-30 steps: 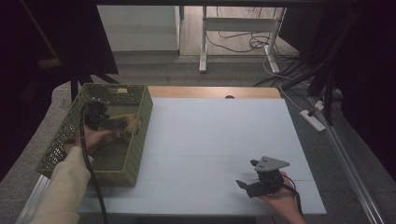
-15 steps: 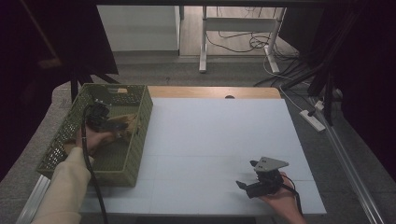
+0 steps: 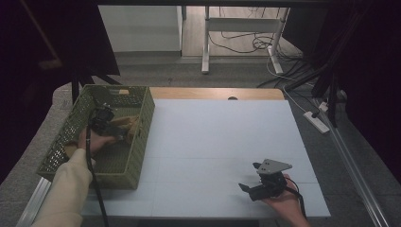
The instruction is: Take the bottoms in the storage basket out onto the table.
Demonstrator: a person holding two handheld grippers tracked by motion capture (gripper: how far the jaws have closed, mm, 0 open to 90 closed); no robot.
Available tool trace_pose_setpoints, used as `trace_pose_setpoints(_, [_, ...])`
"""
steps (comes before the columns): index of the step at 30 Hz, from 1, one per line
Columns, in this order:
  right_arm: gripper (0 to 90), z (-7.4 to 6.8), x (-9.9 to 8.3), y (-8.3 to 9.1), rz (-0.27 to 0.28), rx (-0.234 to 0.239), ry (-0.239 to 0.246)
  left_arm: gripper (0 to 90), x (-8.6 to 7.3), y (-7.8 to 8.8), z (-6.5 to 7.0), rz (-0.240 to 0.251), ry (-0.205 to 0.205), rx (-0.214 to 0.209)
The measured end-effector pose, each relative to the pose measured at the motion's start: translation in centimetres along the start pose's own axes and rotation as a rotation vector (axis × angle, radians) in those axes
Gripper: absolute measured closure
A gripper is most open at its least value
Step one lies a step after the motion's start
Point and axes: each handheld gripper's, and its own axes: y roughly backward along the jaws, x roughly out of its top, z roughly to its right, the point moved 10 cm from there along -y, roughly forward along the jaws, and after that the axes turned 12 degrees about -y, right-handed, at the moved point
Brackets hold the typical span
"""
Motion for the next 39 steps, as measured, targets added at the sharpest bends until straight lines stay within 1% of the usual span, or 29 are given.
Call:
trace_pose_setpoints(7, [7.4,-0.03,-0.03,-0.07,-0.002,-0.001,0.002,6.8,-0.12,-0.44,-0.06,-0.021,0.006,0.013])
trace_pose_setpoints(10, [7.4,-0.01,-0.02,-0.04,-0.001,-0.003,0.001,12.1,-0.21,-0.56,-0.06,-0.031,0.018,0.011])
trace_pose_setpoints(11, [7.4,0.01,-0.01,-0.03,-0.001,-0.003,0.001,14.8,-0.25,-0.57,-0.05,-0.031,0.023,0.008])
trace_pose_setpoints(14, [7.4,0.02,-0.03,-0.04,-0.002,-0.004,0.000,23.2,-0.35,-0.52,-0.02,-0.035,0.021,0.000])
trace_pose_setpoints(16, [7.4,0.02,-0.04,-0.06,-0.003,-0.005,0.000,31.4,-0.39,-0.43,-0.02,-0.031,0.019,-0.011])
trace_pose_setpoints(21, [7.5,0.04,-0.07,-0.13,-0.005,-0.007,0.001,50.4,-0.66,-0.28,-0.28,-0.040,0.022,0.001])
trace_pose_setpoints(26, [7.5,0.06,-0.10,-0.15,-0.009,-0.010,0.005,61.7,-0.81,-0.21,-0.36,-0.045,0.018,0.000])
trace_pose_setpoints(31, [7.5,0.11,-0.03,-0.09,-0.002,-0.013,0.001,66.2,-0.83,-0.07,-0.39,-0.044,0.013,0.000])
trace_pose_setpoints(34, [7.5,0.11,-0.05,-0.09,-0.004,-0.014,0.001,66.6,-0.83,-0.03,-0.40,-0.036,0.019,-0.007])
trace_pose_setpoints(39, [7.5,0.14,-0.03,-0.05,-0.003,-0.016,0.002,66.7,-0.82,0.05,-0.42,-0.038,0.015,-0.005])
